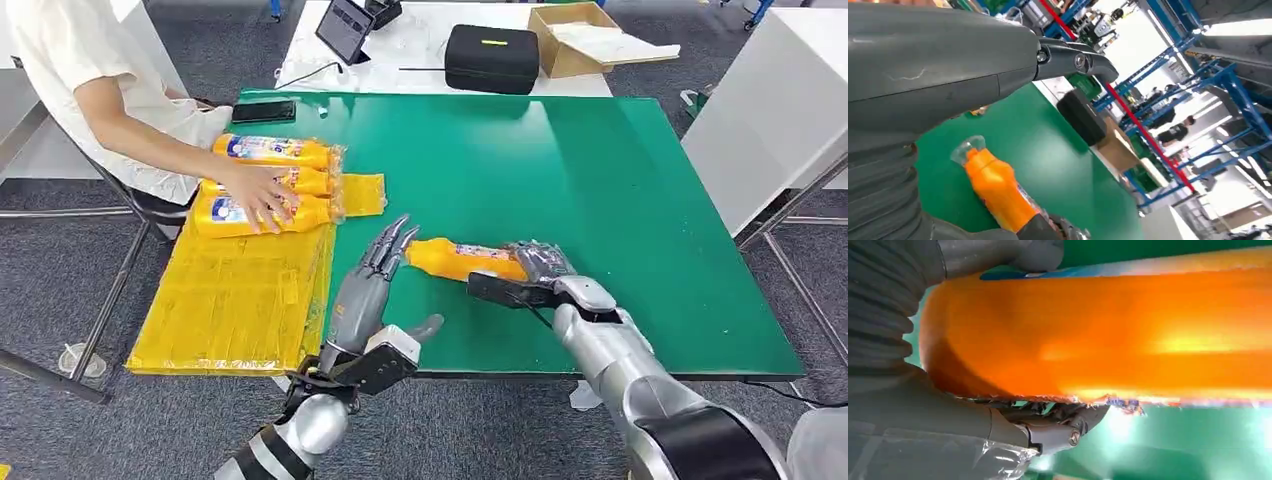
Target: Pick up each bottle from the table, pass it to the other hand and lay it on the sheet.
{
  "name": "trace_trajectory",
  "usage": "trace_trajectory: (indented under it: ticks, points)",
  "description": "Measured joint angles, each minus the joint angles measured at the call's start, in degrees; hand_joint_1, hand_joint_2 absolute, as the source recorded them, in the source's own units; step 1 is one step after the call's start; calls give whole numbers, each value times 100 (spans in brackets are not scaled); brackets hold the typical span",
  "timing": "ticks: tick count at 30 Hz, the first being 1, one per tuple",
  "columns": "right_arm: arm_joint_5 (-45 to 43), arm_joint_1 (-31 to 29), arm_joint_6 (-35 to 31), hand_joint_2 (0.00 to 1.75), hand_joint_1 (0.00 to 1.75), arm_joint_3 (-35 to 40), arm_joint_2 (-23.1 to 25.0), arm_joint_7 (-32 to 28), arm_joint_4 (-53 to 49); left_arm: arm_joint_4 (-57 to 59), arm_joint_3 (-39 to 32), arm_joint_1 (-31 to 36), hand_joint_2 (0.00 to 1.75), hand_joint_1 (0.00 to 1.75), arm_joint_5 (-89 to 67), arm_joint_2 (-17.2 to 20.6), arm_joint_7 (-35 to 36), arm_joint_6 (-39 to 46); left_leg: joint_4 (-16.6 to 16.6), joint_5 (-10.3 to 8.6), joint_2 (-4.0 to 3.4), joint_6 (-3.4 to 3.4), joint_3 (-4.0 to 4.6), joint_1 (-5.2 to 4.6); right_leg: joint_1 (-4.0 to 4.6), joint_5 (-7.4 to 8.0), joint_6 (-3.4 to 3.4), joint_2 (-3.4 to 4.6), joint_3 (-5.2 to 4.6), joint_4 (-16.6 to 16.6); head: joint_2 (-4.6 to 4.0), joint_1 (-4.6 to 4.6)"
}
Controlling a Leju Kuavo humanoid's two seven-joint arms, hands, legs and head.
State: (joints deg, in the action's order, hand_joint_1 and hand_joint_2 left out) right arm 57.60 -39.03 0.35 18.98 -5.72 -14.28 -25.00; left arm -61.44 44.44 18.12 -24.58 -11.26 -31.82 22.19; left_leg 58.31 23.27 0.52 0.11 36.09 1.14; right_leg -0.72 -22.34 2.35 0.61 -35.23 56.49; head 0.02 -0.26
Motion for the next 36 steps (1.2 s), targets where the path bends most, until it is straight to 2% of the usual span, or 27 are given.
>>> trace_trajectory:
  ticks: [3,5,7,9,13,16,21,30,36]
  points:
    - [-1279,140,704,175,175,-377,-83,-1145,0,0,-13,-17,175,0,561,-53,-243,-66,0,9,2,1,2,1,1,0,1,-1,8,-3,0,7]
    - [-1722,334,629,175,175,-585,-75,-1558,-90,-24,-105,-101,175,0,1071,-118,-276,-145,0,25,-4,-5,-1,1,1,-1,0,4,8,-3,-2,0]
    - [-2148,614,283,175,175,-770,-29,-1749,-322,-70,-266,-230,175,0,1906,-238,-207,-245,0,29,-5,-3,-1,3,4,-5,0,4,6,-3,-2,0]
    - [-2521,938,-13,175,175,-901,52,-1756,-679,-74,-424,-347,175,0,2680,-337,-103,-297,-1,31,-2,-3,5,5,6,-16,7,3,2,-3,-2,0]
    - [-2722,1266,-128,175,175,-949,131,-1693,-1129,-74,-544,-433,175,0,2973,-402,-97,-287,-2,32,-3,-4,11,6,8,-17,6,4,-6,-3,-2,0]
    - [-3212,1685,-481,175,175,-1011,247,-1831,-1647,-66,-695,-545,175,0,3720,-472,-132,-59,-2,32,3,-4,23,6,7,-24,6,0,-7,-2,-2,2]
    - [-3691,2382,-946,175,175,-934,548,-1811,-2635,-46,-839,-779,175,0,4586,-477,-267,44,-2,30,3,-5,68,5,6,-24,6,0,-52,0,0,0]
    - [-3782,2463,-850,175,175,-181,872,-1924,-2959,-81,-780,-787,175,0,5120,-444,159,-638,-2,30,1,-5,81,5,6,-23,6,1,-69,0,-2,0]
    - [-3682,2362,-787,175,175,409,990,-1828,-3021,-81,-732,-712,175,0,5107,-435,131,-787,-2,29,1,-6,84,6,6,-23,6,0,-72,0,-2,2]
